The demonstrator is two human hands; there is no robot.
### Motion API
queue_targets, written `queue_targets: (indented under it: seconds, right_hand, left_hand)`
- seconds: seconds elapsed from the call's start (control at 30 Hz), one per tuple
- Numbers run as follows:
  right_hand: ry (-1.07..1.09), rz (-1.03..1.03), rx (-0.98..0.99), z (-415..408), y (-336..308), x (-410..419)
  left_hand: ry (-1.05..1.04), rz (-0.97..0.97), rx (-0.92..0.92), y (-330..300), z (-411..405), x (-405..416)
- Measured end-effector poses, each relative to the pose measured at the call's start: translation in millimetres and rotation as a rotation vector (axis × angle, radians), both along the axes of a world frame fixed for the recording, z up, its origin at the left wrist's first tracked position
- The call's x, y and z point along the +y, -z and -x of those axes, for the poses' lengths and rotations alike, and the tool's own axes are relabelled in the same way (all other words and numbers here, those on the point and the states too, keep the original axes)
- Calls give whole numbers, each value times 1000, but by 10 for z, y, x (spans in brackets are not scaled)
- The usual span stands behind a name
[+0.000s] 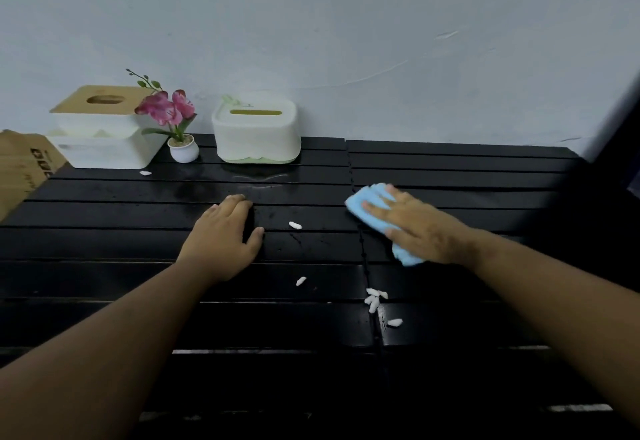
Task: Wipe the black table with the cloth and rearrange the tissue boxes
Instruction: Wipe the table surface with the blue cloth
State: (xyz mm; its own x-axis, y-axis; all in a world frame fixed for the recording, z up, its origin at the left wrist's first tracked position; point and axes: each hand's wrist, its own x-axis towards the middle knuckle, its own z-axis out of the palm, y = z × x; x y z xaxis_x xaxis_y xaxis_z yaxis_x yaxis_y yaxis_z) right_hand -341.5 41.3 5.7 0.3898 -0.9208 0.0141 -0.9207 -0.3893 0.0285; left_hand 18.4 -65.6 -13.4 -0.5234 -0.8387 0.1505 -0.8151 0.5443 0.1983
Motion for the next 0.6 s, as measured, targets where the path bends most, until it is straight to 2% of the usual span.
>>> queue_targets:
  seconds: [0.07,0.13,0.2,0.3,0.37,0.4,0.5,0.53,0.6]
  right_hand:
    - [155,28,84,132,-21,-271]
    - [307,-111,46,116,29,-596]
    - [404,-132,136,-27,20,-870]
    - [199,110,404,-363,-28,-1236]
    - [123,111,556,-551,114,-1496]
    - [112,135,565,-630,174,-1576]
    - [31,72,285,-853,207,-1425]
    - [15,-23,231,-992,117,-1228]
    - [-84,-65,169,-1187,63,-891]
  left_hand:
    - [4,6,6,6,2,-6]
    - [8,14,12,19,-1,-19]
    - [13,21,20,25,-2,-25]
    - [11,22,28,33,-9,-25]
    - [11,15,37,33,-9,-24]
    - [11,8,40,26,-8,-23]
    - [2,-41,81,-12,-12,-13]
    - [-5,-72,132,-28,-30,-6]
    - [-22,-133,288,-72,-96,-4]
